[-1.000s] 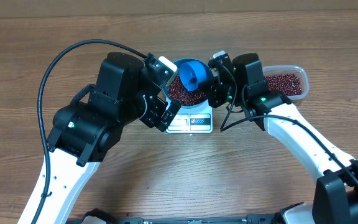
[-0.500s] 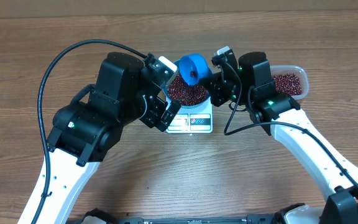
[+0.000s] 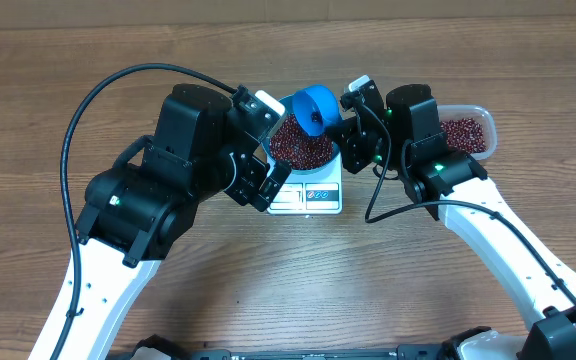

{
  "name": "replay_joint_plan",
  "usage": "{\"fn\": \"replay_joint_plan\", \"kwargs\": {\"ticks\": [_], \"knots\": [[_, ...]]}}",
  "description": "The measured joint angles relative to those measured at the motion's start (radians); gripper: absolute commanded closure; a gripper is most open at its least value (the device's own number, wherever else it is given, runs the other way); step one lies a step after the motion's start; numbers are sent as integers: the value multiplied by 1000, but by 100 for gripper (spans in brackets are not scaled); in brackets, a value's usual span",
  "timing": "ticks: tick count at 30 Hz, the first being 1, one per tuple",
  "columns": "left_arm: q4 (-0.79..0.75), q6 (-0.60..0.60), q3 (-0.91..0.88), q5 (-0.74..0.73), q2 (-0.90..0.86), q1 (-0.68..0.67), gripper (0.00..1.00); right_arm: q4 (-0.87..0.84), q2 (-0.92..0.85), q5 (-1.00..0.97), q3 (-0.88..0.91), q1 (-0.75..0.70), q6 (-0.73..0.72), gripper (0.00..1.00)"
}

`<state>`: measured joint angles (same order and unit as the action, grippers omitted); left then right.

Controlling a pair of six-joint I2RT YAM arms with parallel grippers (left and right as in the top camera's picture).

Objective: Scoop item into bowl and weigh 150g on scale
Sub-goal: 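Tilt the scoop further over the bowl with the right gripper, emptying it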

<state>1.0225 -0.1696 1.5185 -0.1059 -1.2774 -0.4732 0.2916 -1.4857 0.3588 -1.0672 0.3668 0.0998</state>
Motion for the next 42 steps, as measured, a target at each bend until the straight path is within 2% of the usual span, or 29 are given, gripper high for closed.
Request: {"fn": "replay_joint_plan", "kwargs": {"ticks": [9,20,38,42], "knots": [[0,0,0,0,0,0,0,9,0,0,0,0,47,96],[0,0,0,0,0,0,0,98,0,-46,0,0,208,96],[0,0,0,0,0,0,0,65,0,-63,0,0,263,96],[0,0,0,0,0,0,0,106,0,-63,0,3,268,96]]}}
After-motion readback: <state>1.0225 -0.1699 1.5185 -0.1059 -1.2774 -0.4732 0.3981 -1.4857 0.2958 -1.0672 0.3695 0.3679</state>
